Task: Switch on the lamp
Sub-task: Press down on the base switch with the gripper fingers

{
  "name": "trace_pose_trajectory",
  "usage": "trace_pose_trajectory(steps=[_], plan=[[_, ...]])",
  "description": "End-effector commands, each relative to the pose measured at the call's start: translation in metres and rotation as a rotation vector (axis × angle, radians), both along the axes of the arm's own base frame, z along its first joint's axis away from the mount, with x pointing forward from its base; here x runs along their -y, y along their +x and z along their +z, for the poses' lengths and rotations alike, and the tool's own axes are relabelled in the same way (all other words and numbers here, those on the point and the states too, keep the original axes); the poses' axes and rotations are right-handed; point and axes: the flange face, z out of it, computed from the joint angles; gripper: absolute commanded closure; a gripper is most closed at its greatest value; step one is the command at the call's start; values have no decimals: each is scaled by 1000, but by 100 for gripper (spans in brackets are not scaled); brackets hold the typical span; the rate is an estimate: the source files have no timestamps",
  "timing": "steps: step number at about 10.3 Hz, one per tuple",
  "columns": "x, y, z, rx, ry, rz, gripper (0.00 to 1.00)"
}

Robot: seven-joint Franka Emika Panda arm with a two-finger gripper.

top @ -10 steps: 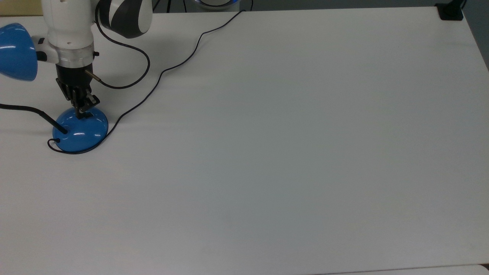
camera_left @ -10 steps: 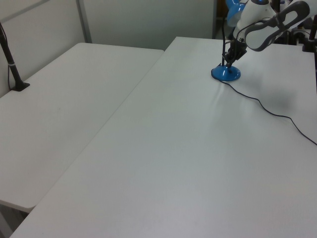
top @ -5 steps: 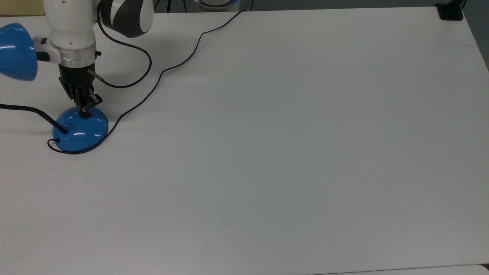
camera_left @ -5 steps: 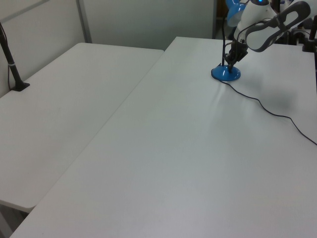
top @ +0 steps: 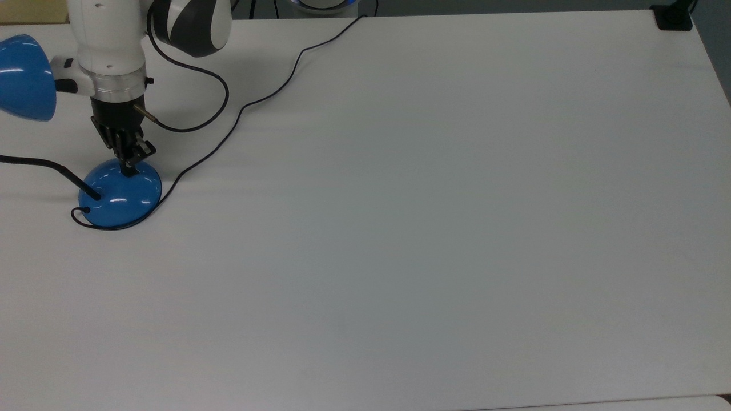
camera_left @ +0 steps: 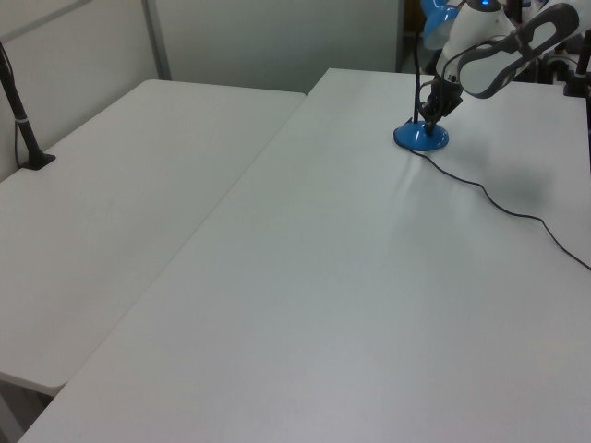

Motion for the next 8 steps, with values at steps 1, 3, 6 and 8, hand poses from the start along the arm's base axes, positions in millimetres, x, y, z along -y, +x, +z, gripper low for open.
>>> trace_pose_trajectory(steps=[1, 3, 6, 8], plan=[[0, -3, -5, -12, -11, 5, 100], [1, -2, -14, -20, -9, 6, 100], [9, 0, -27, -14, -14, 5, 100], [10, 0, -30, -25, -24, 18, 100]])
